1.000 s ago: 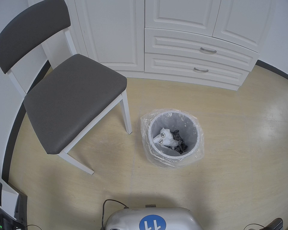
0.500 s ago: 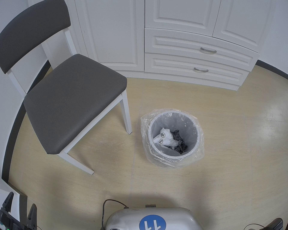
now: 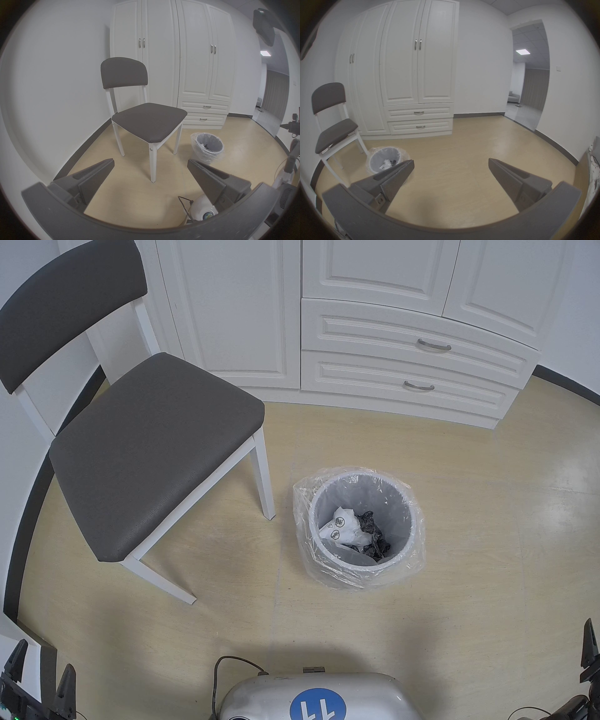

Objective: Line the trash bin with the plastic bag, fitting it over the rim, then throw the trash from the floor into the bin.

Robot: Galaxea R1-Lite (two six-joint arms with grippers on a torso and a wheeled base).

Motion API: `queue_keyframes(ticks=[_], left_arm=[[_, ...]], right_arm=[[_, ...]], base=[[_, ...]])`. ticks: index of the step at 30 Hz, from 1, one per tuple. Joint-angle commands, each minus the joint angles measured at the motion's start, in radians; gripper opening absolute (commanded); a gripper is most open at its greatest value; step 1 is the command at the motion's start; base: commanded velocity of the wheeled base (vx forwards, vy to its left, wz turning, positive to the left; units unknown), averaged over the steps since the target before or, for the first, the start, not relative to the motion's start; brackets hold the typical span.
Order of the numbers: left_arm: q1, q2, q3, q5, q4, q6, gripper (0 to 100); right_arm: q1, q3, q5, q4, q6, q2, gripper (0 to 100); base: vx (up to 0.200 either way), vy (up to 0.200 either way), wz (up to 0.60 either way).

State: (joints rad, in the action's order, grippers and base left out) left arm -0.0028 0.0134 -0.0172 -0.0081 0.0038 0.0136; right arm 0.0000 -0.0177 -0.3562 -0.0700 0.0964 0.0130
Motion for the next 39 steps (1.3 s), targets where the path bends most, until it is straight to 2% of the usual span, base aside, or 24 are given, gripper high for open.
queue_keyframes(ticks=[1, 2, 6, 10, 13, 22, 25, 27, 28, 33, 35, 39], left_arm=[[0.000, -0.013, 0.017, 0.000, -0.002, -0.001, 100], [0.000, -0.013, 0.017, 0.000, -0.002, -0.001, 100], [0.000, -0.013, 0.017, 0.000, -0.002, -0.001, 100], [0.000, -0.013, 0.017, 0.000, -0.002, 0.002, 100], [0.000, -0.013, 0.017, -0.001, -0.002, 0.005, 100], [0.000, -0.013, 0.017, -0.001, -0.002, 0.005, 100], [0.000, -0.013, 0.017, -0.001, -0.002, 0.005, 100], [0.000, -0.013, 0.017, -0.001, -0.002, 0.006, 100], [0.000, -0.013, 0.017, -0.001, -0.002, 0.006, 100], [0.000, -0.013, 0.017, -0.004, -0.002, 0.006, 100], [0.000, -0.013, 0.017, -0.006, -0.002, 0.006, 100], [0.000, -0.013, 0.017, -0.006, -0.002, 0.006, 100]], right_arm=[[0.000, 0.016, 0.089, 0.001, -0.040, -0.013, 100], [0.000, 0.016, 0.089, 0.001, -0.040, -0.013, 100], [0.000, 0.016, 0.161, 0.001, -0.110, -0.013, 100], [-0.002, 0.016, 0.240, 0.003, -0.106, -0.013, 100], [0.000, 0.015, 0.324, 0.010, -0.095, -0.013, 100], [0.000, 0.016, 0.350, 0.004, -0.135, -0.013, 100], [0.000, 0.016, 0.350, 0.006, -0.116, -0.013, 100], [0.000, 0.015, 0.349, 0.010, -0.069, -0.013, 100], [0.000, 0.013, 0.355, 0.018, -0.007, -0.013, 100], [0.000, 0.010, 0.370, 0.029, -0.007, -0.013, 100], [0.000, 0.010, 0.434, 0.026, -0.015, -0.013, 100], [0.000, 0.010, 0.482, 0.024, -0.032, -0.013, 100]], base=[[0.000, 0.000, 0.00], [0.000, 0.000, 0.00], [0.000, 0.000, 0.00], [0.000, 0.000, 0.00], [0.000, 0.000, 0.00], [0.000, 0.000, 0.00], [0.000, 0.000, 0.00], [0.000, 0.000, 0.00], [0.000, 0.000, 0.00], [0.000, 0.000, 0.00], [0.000, 0.000, 0.00], [0.000, 0.000, 0.00]])
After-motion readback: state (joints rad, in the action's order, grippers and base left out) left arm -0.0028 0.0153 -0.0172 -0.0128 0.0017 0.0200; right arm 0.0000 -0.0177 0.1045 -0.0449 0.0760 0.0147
